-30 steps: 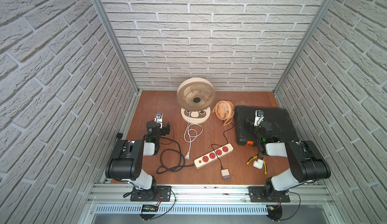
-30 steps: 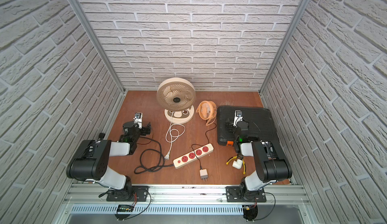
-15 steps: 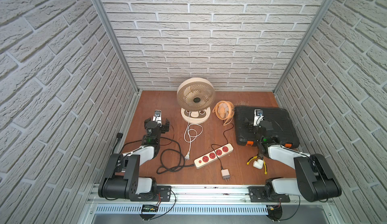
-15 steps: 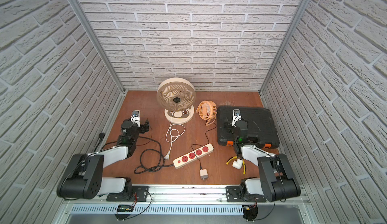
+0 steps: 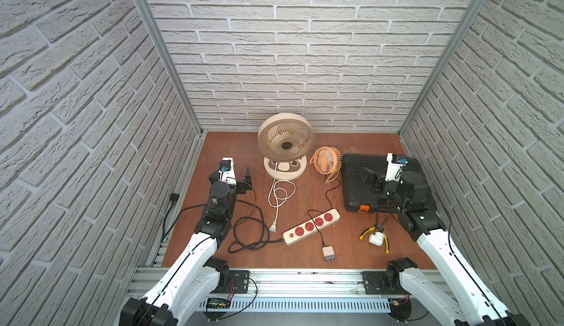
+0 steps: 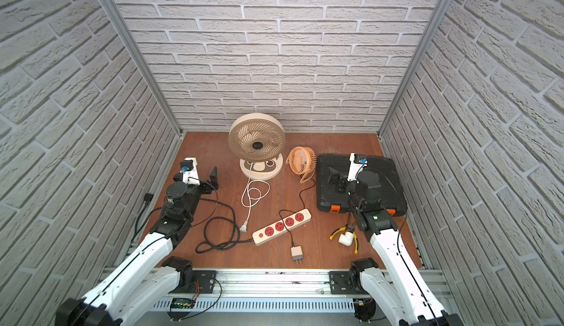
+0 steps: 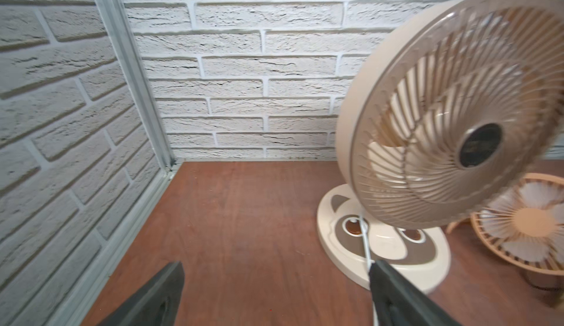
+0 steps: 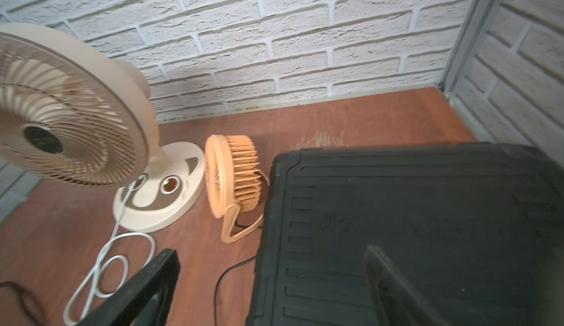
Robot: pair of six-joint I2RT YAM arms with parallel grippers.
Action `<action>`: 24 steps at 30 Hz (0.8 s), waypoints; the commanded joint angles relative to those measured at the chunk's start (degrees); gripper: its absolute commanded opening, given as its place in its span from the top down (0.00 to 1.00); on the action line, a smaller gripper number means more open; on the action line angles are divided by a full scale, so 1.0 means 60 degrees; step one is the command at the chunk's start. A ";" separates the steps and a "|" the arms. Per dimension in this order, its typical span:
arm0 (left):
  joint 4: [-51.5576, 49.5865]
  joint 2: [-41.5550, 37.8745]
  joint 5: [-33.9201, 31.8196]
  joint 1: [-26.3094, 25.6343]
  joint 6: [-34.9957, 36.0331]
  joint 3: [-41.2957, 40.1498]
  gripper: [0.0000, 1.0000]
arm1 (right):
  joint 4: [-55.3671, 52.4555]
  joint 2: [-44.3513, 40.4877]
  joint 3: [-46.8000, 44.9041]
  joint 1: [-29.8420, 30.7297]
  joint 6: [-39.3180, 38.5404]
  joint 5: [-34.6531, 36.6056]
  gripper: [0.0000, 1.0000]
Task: Plug the desk fan into the power strip
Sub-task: Pick up the plug from the center of the board.
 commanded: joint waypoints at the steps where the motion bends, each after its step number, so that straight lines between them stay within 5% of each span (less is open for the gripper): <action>1: -0.1080 -0.0793 0.0694 -0.0483 -0.1148 -0.0059 0.02 | -0.2190 -0.0306 0.0020 0.0047 0.1537 -0.1366 0.01; 11: -0.1723 -0.0895 0.3198 -0.0669 -0.0908 0.0008 0.02 | -0.3258 -0.0159 -0.0434 0.0141 0.2731 -0.4581 0.00; 24: -0.0353 0.1439 0.4027 -0.0186 -0.2267 -0.0149 0.02 | -0.4447 0.1307 -0.0567 0.2884 0.2709 -0.2907 0.18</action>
